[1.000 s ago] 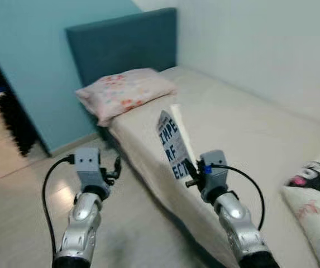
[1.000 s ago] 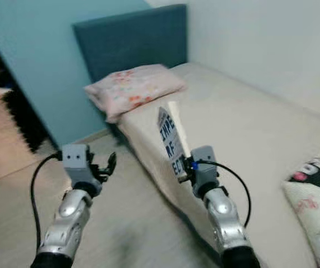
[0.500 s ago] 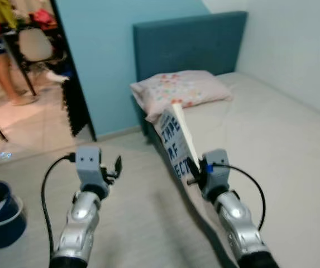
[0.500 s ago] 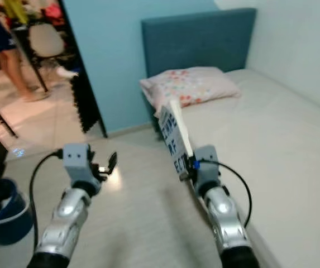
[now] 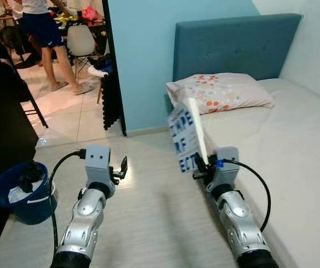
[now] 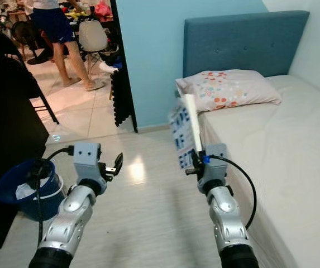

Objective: Clean up the room

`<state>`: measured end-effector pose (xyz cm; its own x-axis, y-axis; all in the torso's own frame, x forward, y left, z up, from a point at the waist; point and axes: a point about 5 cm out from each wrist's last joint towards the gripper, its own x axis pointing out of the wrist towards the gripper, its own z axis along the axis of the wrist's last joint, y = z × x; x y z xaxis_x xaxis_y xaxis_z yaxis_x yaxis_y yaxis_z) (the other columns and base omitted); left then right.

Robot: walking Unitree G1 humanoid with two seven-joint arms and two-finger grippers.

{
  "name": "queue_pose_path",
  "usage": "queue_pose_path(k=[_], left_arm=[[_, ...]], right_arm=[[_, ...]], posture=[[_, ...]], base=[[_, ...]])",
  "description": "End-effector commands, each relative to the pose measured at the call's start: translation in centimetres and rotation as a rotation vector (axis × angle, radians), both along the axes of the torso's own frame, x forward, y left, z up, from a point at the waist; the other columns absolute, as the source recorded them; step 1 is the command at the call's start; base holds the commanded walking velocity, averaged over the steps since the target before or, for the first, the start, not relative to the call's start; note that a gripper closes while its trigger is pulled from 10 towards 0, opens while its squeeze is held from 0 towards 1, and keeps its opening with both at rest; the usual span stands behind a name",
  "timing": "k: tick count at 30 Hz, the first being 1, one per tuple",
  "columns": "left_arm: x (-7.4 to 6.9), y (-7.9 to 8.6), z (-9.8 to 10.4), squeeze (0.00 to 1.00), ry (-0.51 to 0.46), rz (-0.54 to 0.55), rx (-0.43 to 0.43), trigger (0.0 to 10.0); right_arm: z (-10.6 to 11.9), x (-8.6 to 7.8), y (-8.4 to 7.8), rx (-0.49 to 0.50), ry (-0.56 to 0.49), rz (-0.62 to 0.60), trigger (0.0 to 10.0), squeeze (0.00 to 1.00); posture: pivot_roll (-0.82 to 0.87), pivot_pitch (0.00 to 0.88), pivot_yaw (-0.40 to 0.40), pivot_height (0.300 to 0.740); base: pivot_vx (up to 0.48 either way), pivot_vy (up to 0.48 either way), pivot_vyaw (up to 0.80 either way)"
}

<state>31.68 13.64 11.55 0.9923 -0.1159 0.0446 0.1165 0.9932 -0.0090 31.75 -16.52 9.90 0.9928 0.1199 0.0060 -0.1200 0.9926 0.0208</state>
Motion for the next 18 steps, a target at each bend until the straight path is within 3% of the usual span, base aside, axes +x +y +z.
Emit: queue_pose_path(k=[1,12,18], left_arm=[[0.26,-0.01,-0.06,0.00,0.005,0.000,0.006,10.0],[0.64,-0.14,0.41,0.00,-0.006,0.027,-0.042,10.0],[0.62,-0.03,0.41,0.00,-0.013,0.037,-0.053,10.0]], right_arm=[[0.14,-0.09,0.03,0.015,-0.018,-0.003,10.0,0.00],[0.07,-0.29,0.24,0.017,-0.017,0.018,10.0,0.00],[0.05,-0.31,0.98,-0.037,-0.014,0.083,10.0,0.00]], posture=[[0.01,0.000,0.016,0.740],[0.00,0.000,0.015,0.740],[0.00,0.000,0.013,0.740]], base=[[0.000,0.000,0.00],[0.355,0.000,0.00],[0.379,0.000,0.13]])
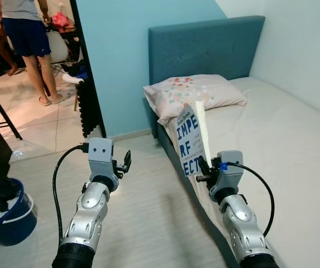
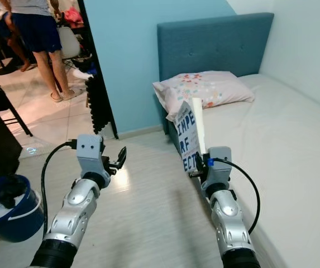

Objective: Clean up the room

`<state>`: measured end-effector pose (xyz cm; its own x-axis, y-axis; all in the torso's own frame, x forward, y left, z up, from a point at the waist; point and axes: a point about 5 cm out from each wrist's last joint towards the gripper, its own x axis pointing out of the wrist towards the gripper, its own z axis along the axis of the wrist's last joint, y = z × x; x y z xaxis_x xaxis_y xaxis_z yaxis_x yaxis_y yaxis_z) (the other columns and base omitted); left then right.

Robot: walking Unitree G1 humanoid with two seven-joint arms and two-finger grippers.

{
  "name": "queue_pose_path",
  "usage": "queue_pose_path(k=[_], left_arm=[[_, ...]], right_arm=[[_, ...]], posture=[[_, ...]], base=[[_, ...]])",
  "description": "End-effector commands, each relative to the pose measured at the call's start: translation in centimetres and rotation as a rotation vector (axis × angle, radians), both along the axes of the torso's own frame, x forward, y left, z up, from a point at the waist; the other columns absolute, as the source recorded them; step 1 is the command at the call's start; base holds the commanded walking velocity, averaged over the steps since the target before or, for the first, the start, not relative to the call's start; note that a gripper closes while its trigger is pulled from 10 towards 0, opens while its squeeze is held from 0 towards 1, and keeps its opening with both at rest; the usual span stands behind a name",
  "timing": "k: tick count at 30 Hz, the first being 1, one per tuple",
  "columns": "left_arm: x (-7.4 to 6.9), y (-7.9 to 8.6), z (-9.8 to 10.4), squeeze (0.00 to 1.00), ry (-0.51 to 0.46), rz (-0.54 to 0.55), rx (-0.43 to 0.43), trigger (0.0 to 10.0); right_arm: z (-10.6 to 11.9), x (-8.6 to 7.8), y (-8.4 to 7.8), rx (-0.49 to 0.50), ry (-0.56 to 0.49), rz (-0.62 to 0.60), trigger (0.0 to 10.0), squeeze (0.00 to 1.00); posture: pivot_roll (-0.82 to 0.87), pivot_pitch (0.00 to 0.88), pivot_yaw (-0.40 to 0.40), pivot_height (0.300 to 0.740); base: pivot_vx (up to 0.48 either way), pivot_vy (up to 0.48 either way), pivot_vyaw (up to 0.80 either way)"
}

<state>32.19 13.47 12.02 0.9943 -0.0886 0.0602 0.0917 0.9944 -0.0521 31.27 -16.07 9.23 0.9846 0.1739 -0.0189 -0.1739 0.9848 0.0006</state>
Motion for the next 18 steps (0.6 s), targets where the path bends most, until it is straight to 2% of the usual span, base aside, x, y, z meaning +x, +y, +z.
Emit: queue_pose_path(k=[1,5,18], left_arm=[[0.11,0.14,-0.06,0.00,-0.001,0.012,-0.008,10.0],[0.06,0.17,-0.07,0.00,-0.003,0.017,-0.012,10.0],[0.00,0.46,-0.15,0.00,-0.001,0.027,-0.002,10.0]], right_arm=[[0.72,0.17,0.53,-0.012,-0.036,0.029,10.0,0.00],[0.71,0.20,0.96,-0.023,-0.037,0.056,10.0,0.00],[0.58,0.17,1.23,-0.006,-0.027,0.077,10.0,0.00]], posture=[[0.00,0.000,0.013,0.740],[0.00,0.000,0.011,0.740],[0.01,0.000,0.007,0.740]], base=[[0.375,0.000,0.80],[0.372,0.000,0.80],[0.366,0.000,0.00]])
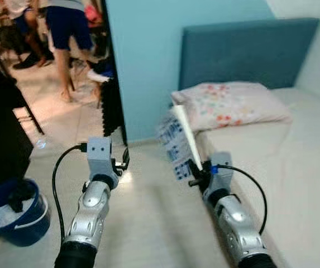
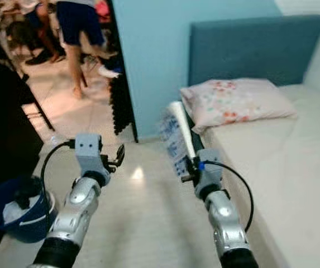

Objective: Clean up the room

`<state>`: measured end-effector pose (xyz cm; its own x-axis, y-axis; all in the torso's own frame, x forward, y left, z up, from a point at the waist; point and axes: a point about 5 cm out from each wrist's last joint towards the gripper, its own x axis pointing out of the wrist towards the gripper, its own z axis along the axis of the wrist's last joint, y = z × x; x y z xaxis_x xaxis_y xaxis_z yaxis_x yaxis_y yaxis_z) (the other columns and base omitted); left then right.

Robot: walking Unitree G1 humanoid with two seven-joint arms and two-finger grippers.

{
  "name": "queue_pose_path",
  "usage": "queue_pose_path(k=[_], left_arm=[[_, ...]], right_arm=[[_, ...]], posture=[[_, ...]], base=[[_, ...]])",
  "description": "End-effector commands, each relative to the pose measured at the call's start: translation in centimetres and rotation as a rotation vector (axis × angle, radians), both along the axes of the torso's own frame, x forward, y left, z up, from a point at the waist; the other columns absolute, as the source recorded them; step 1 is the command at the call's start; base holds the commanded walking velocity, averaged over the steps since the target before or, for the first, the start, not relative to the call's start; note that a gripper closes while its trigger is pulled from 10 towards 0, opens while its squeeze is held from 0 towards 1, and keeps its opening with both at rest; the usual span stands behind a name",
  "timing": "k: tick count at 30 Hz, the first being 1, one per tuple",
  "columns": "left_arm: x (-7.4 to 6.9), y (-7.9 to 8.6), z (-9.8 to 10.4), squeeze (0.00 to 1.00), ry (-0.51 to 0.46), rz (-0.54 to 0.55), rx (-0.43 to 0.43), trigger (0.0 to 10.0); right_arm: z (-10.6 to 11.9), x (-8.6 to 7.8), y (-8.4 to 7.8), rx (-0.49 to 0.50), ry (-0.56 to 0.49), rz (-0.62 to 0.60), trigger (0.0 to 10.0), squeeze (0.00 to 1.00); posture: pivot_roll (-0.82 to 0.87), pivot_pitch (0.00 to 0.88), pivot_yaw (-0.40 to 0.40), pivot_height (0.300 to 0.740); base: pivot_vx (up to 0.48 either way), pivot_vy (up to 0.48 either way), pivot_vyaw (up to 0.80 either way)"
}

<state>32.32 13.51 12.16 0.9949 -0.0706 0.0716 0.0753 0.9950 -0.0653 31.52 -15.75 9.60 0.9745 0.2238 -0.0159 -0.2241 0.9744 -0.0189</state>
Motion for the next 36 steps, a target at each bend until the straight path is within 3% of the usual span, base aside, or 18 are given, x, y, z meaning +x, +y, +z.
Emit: queue_pose_path(k=[1,6,15,36], left_arm=[[-0.1,0.4,-0.3,0.00,0.009,0.009,0.014,10.0],[-0.1,0.5,-0.3,0.00,0.010,0.006,0.019,10.0],[0.0,0.4,-0.3,0.00,0.010,0.001,0.020,10.0],[0.2,0.5,-0.3,0.00,0.009,0.000,0.026,10.0]], right_arm=[[0.2,0.0,0.8,0.014,-0.021,0.019,10.0,0.00],[0.3,0.0,0.5,0.020,-0.028,-0.004,10.0,0.00],[0.5,0.0,-0.3,0.034,-0.039,-0.049,10.0,0.00],[0.6,0.1,-0.3,0.027,-0.046,-0.056,10.0,0.00]], posture=[[0.01,0.000,0.007,0.740],[0.00,0.000,0.012,0.740],[0.00,0.000,0.015,0.740],[0.00,0.000,0.019,0.740]], base=[[0.364,0.000,0.00],[0.364,0.000,0.00],[0.363,0.000,-0.71],[0.363,0.000,0.00]])
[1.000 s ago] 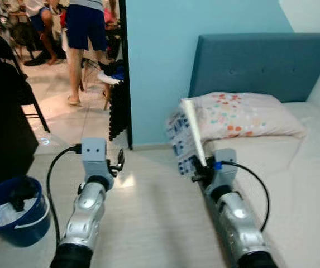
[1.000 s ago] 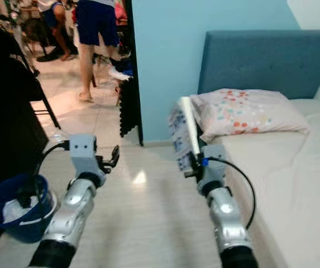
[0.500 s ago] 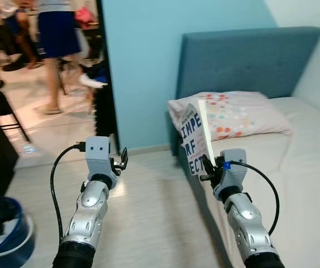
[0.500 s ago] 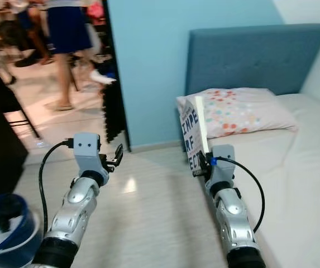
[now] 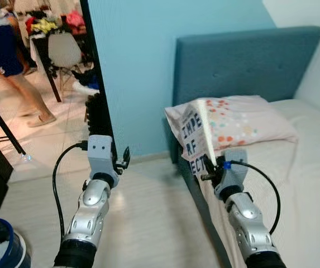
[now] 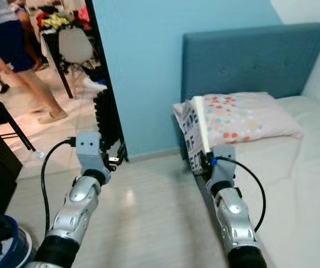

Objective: Clean up the room

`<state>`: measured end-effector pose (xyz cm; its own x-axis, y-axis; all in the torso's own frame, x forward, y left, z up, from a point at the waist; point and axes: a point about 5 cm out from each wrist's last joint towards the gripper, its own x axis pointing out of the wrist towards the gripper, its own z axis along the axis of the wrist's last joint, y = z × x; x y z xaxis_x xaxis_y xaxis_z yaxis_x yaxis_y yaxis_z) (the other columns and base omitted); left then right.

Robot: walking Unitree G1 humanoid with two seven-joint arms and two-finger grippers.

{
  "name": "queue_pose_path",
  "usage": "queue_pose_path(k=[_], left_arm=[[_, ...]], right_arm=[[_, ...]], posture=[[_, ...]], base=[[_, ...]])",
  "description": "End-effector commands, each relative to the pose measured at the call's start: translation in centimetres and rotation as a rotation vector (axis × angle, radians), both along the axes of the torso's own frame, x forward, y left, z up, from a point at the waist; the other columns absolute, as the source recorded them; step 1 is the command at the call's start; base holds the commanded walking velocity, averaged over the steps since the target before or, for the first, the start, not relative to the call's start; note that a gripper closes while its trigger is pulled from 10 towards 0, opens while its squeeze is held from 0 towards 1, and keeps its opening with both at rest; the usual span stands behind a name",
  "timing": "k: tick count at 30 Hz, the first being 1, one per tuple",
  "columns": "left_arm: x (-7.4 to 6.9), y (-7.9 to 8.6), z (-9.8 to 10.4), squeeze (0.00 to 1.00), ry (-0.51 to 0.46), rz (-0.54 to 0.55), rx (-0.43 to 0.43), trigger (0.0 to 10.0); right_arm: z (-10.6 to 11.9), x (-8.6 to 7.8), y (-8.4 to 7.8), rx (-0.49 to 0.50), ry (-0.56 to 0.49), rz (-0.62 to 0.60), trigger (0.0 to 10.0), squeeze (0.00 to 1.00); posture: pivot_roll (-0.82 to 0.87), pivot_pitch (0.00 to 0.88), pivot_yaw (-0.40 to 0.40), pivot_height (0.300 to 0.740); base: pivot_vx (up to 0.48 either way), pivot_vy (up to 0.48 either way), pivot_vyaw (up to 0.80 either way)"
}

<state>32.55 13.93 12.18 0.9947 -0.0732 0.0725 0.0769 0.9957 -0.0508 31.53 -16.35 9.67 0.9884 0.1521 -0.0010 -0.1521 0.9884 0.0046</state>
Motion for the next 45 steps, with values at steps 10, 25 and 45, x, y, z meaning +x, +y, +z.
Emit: queue_pose_path(k=[10,25,45], left_arm=[[-0.01,-0.12,-0.33,0.00,0.012,-0.012,0.014,10.0],[0.00,-0.17,-0.42,0.00,0.012,-0.016,0.013,10.0],[-0.12,-0.44,-0.60,0.00,0.017,-0.035,0.015,10.0]], right_arm=[[0.33,-0.09,0.14,0.012,-0.025,0.005,10.0,0.00],[0.24,-0.20,0.26,0.006,-0.022,0.021,10.0,0.00],[0.13,-0.36,0.22,0.014,-0.016,0.015,10.0,0.00]], posture=[[0.00,0.000,0.026,0.740],[-0.01,0.000,0.026,0.740],[-0.01,0.000,0.031,0.740]], base=[[0.362,0.000,-0.48],[0.363,0.000,-0.16],[0.356,0.000,0.00]])
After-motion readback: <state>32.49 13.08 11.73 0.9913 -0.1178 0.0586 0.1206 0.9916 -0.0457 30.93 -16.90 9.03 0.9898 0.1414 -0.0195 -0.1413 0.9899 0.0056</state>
